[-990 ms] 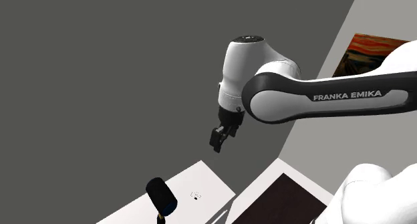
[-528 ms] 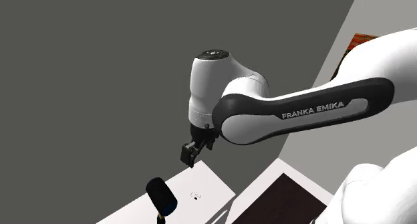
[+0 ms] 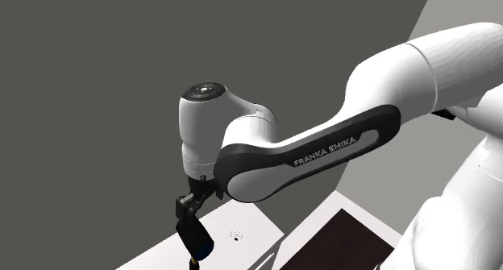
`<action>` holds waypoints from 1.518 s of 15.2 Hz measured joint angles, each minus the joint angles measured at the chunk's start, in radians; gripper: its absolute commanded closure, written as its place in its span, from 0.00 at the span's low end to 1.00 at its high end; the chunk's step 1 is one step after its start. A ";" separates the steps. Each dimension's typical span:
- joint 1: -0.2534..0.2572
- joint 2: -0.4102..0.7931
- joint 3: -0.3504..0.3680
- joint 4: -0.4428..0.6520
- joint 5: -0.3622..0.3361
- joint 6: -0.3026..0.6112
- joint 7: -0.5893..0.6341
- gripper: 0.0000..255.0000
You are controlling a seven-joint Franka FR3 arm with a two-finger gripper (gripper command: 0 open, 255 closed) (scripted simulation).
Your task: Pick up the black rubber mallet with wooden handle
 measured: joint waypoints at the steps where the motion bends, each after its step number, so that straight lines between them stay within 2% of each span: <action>1: 0.011 0.049 0.006 0.029 -0.034 0.008 0.036 0.00; 4: 0.045 0.139 0.011 0.102 -0.098 0.003 0.106 0.00; 11: 0.065 0.210 -0.004 0.090 -0.158 0.066 0.157 0.00; 12: 0.066 0.213 -0.005 0.087 -0.161 0.071 0.160 1.00; 23: 0.067 0.211 -0.004 0.086 -0.160 0.072 0.160 1.00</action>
